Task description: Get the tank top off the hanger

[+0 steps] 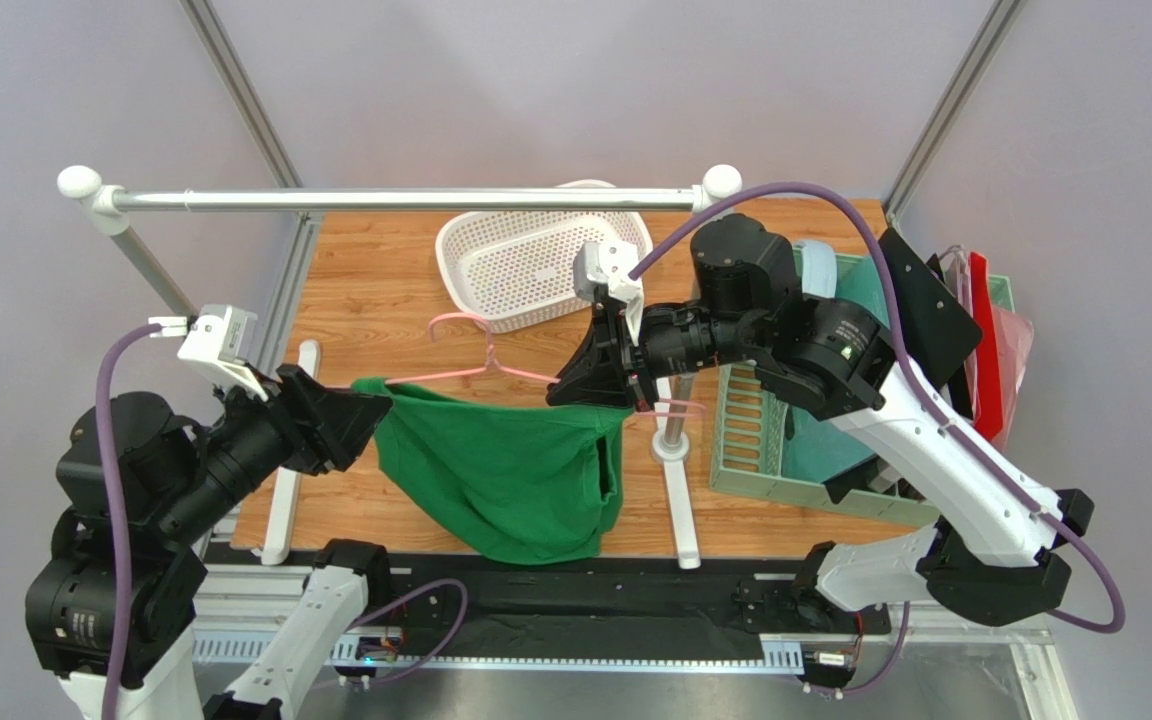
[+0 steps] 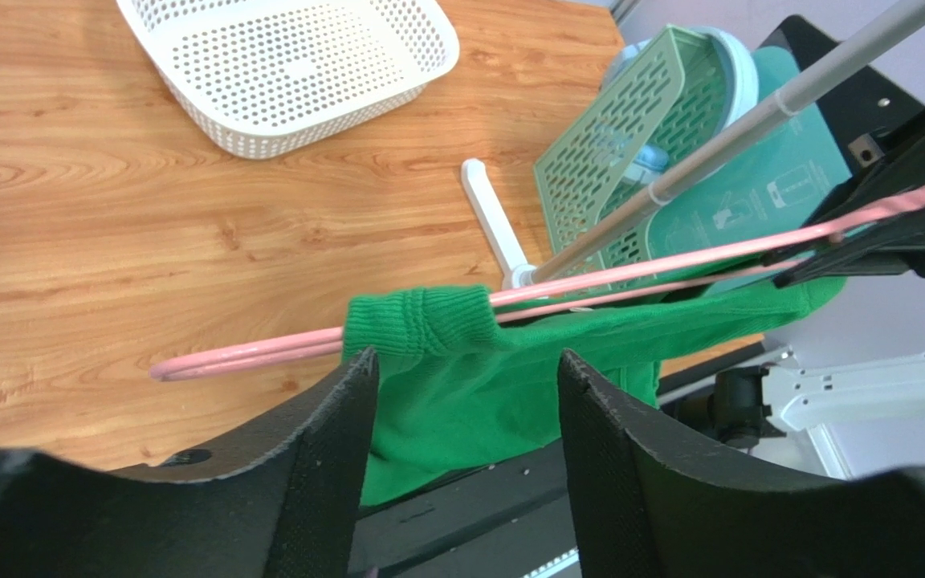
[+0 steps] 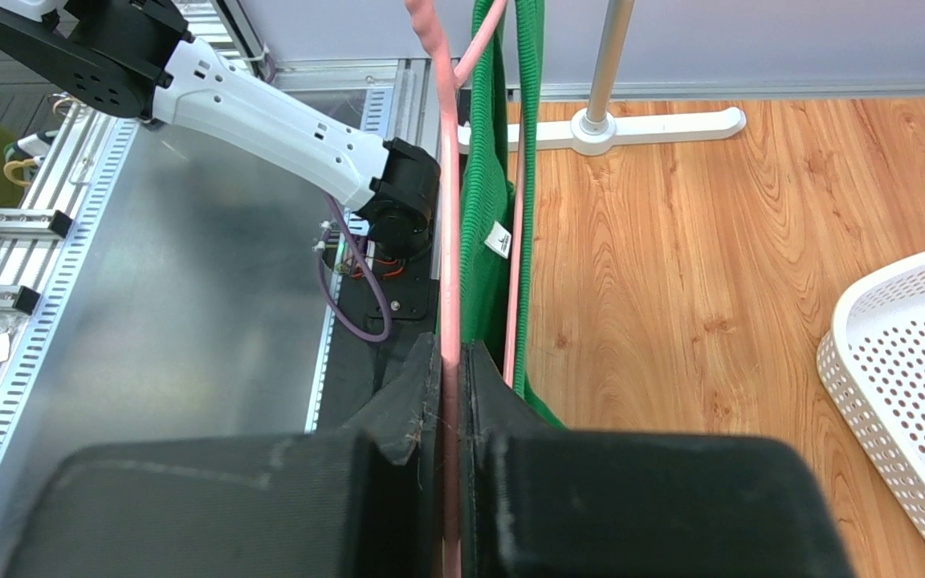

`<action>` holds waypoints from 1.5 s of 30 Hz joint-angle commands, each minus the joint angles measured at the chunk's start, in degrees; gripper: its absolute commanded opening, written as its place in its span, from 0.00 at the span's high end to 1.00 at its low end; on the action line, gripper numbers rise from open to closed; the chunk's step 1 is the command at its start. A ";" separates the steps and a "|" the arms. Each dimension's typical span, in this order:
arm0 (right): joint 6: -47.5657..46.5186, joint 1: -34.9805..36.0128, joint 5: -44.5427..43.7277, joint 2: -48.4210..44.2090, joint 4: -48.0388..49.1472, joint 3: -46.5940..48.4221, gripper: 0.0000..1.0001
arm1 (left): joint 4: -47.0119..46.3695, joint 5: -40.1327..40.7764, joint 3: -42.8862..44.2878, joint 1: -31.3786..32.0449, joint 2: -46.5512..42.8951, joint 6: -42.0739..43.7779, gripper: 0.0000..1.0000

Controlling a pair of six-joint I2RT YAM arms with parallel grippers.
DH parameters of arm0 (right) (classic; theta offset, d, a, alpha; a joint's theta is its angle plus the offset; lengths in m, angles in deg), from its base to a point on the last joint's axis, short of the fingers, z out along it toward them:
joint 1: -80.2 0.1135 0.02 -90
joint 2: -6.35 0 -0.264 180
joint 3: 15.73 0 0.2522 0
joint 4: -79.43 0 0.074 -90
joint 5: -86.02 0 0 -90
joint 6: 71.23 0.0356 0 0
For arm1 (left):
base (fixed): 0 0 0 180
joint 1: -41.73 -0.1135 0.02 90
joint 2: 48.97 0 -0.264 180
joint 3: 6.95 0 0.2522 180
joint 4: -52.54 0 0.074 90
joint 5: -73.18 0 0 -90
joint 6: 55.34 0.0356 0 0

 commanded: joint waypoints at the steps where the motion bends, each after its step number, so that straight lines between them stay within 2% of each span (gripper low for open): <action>1: 0.22 -0.36 1.93 0.67 3.26 3.22 1.00 | -1.46 0.32 -2.38 -0.08 0.57 2.80 0.36; 10: 1.01 -0.27 3.33 0.85 3.44 3.84 1.00 | -4.27 2.16 -5.29 -0.08 1.27 2.89 0.31; 16: 1.63 -0.36 3.77 0.94 3.53 3.40 1.00 | -6.12 3.57 -6.08 -0.08 2.67 2.80 0.41; 19: 2.33 -0.27 4.56 0.85 3.62 3.05 1.00 | -6.56 5.50 -6.17 -0.08 3.12 2.63 0.50; 24: 2.68 -0.27 3.95 0.06 2.74 2.08 1.00 | -8.23 11.38 -6.87 -0.08 2.85 1.31 0.75; 25: 2.77 -0.36 3.78 -0.90 2.74 1.12 1.00 | -8.31 12.09 -7.04 -0.08 3.20 1.31 0.81; 26: 3.12 -0.27 3.69 -1.34 2.74 0.68 1.00 | -8.23 13.31 -7.22 -0.08 3.47 1.48 0.97; 27: 3.38 -0.36 3.69 -1.87 2.56 -0.02 1.00 | -8.05 14.02 -7.22 -0.08 3.73 1.49 1.00; 34: 2.33 -0.27 0.09 -8.89 2.12 -6.43 1.00 | -8.49 20.26 -9.94 -0.08 4.87 2.36 1.00; 38: 3.65 -0.45 2.36 -12.07 5.54 -9.52 1.00 | -9.10 24.48 -11.61 -0.08 5.66 1.58 1.00; 43: 4.44 -0.45 5.79 -13.38 5.90 -9.43 1.00 | -8.41 24.84 -11.18 -0.08 7.34 2.89 1.00; 45: 5.31 -0.45 4.57 -14.87 7.56 -10.30 1.00 | -8.58 24.67 -11.18 -0.08 6.55 3.33 1.00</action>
